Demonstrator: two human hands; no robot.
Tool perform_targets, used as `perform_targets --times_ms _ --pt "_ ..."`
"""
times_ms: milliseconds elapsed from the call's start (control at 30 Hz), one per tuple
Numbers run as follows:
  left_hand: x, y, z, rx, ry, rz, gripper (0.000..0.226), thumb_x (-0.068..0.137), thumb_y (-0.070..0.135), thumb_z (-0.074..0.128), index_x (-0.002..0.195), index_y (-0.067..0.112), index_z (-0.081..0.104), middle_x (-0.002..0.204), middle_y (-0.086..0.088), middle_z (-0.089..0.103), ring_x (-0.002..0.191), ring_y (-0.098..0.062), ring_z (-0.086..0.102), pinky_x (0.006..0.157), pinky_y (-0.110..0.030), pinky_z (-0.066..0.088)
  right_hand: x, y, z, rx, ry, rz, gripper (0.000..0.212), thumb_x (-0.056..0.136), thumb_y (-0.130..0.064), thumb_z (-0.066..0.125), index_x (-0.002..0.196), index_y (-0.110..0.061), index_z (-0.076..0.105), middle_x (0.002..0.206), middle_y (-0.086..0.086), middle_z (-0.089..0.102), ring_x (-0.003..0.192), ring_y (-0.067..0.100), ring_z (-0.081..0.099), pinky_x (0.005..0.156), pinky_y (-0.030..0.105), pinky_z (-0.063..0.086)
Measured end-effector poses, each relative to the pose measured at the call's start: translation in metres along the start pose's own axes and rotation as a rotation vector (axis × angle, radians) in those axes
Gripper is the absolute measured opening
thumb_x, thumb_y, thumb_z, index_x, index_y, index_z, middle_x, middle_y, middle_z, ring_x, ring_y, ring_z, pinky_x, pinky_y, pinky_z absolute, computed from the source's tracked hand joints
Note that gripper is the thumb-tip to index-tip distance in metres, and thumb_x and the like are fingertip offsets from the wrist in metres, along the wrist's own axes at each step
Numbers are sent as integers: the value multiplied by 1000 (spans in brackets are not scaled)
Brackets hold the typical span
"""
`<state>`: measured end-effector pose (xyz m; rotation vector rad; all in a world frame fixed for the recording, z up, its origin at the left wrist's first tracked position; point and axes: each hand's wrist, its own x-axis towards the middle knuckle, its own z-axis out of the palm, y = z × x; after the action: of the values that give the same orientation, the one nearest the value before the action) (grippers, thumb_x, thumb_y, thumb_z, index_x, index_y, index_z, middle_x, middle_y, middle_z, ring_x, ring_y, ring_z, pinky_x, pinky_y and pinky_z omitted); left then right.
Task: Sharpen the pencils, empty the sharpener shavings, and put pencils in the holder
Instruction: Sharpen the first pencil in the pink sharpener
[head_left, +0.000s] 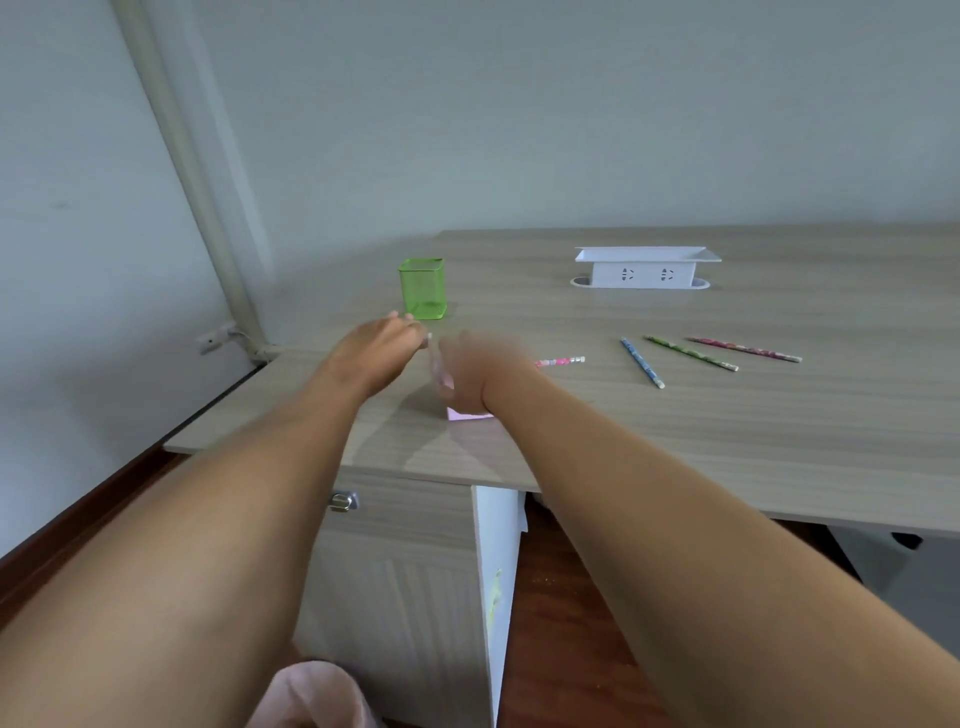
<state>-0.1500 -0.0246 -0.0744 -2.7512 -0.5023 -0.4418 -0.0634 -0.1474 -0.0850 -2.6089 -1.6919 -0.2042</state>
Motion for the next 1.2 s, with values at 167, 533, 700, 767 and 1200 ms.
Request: perform_targets --times_ms 167,533,700,767,1200 --pt "-16 11 -11 -76 61 -46 24 98 15 38 94 4 59 103 -20 60 100 -36 58 74 -39 43 2 1 0 -26 -52 -17 59 95 -44 44 143 -12 27 143 12 33 129 35 44 104 48 41" --pt "-50 28 -12 -85 49 -78 24 97 17 43 88 4 61 90 -20 64 85 -40 60 67 -43 45 -2 0 -3 -11 -75 -37 62 94 -43 49 143 -11 27 146 13 31 130 35 43 102 45 39" --pt "-50 29 -14 -98 38 -81 25 98 19 44 90 3 62 90 -21 65 84 -41 61 67 -43 45 0 0 -6 -7 -87 -39 64 94 -44 49 144 -11 27 147 13 29 130 36 44 101 44 40" --pt "-50 29 -16 -88 22 -79 28 98 20 43 90 2 62 90 -23 64 84 -42 60 68 -43 45 1 1 -6 -4 -90 -38 64 94 -44 50 144 -11 26 148 12 29 130 35 44 102 44 40" --pt "-58 44 -20 -128 -100 -153 23 97 16 47 99 0 63 97 -25 64 89 -43 60 69 -37 41 -2 0 -7 6 -94 -24 61 93 -43 50 142 -12 30 146 11 31 131 34 43 103 46 40"
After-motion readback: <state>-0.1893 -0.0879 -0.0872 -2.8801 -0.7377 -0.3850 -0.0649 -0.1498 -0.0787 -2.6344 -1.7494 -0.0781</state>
